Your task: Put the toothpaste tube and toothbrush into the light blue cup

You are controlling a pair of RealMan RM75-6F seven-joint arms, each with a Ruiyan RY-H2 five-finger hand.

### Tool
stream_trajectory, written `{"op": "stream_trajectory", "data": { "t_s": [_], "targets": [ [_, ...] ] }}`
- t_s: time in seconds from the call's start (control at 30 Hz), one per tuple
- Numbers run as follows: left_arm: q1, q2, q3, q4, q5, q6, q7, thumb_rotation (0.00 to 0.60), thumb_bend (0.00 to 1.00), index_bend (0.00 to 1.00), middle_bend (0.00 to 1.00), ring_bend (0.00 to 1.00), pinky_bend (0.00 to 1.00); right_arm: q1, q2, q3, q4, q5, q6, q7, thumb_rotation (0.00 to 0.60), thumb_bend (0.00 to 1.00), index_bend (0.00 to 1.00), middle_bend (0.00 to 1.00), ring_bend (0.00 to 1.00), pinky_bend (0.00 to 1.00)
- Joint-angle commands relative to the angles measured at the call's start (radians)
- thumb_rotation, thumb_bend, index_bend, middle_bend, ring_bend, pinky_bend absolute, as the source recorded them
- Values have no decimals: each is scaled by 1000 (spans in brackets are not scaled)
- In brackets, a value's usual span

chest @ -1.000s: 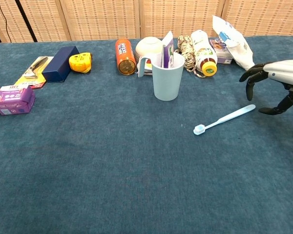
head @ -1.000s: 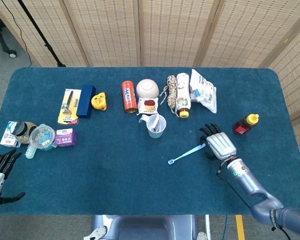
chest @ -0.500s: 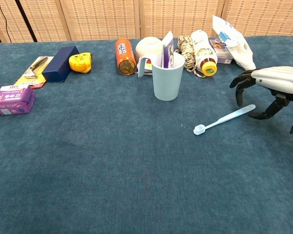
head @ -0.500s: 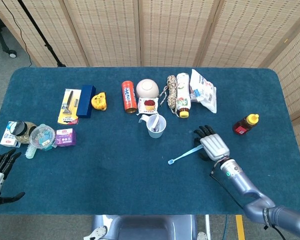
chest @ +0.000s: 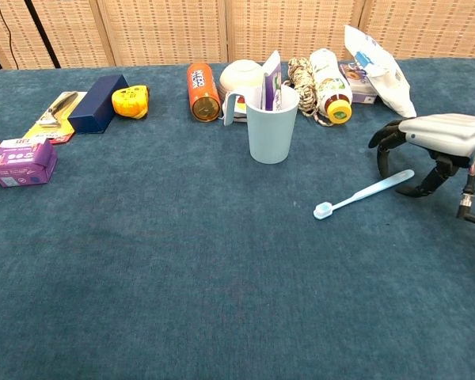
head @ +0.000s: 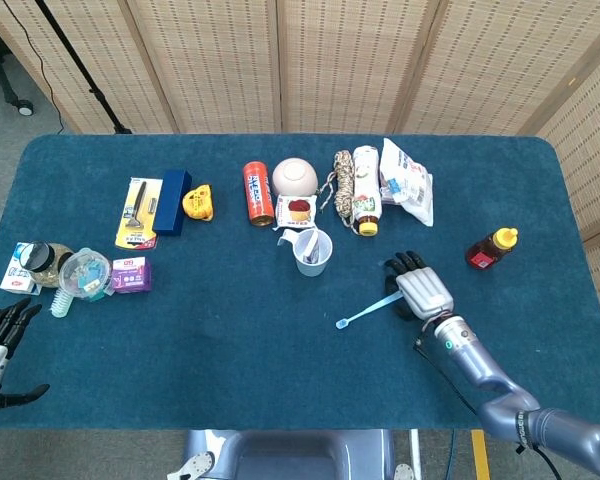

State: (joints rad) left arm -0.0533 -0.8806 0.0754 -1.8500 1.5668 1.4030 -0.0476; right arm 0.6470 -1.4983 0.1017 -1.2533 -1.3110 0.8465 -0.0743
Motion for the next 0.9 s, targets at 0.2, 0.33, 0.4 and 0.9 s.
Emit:
{"op": "stream_trajectory", "data": {
  "t_s": [0.2,0.33,0.4,0.9],
  "targets": [
    [0,1,0,1,0,0,-1,600,0,0,0,0,0,4,-9,0,1,26,-17,-15,600,377,475,159,0,0],
    [-1,1,0,0,0,-1,0,600,0,0,0,0,0,7,-16,-1,7,30,-21,-16,600,377,477,160,0,0],
    [-1,1,0,0,-1,-1,0,600,0,0,0,0,0,8,-19,0,10,32,-23,-15,600,377,481,161,0,0],
    [-1,1,0,0,-3,-2,-1,600,0,0,0,0,0,6,-34,-6,29,24,-18,7,600,380,576,180,0,0]
  ]
}}
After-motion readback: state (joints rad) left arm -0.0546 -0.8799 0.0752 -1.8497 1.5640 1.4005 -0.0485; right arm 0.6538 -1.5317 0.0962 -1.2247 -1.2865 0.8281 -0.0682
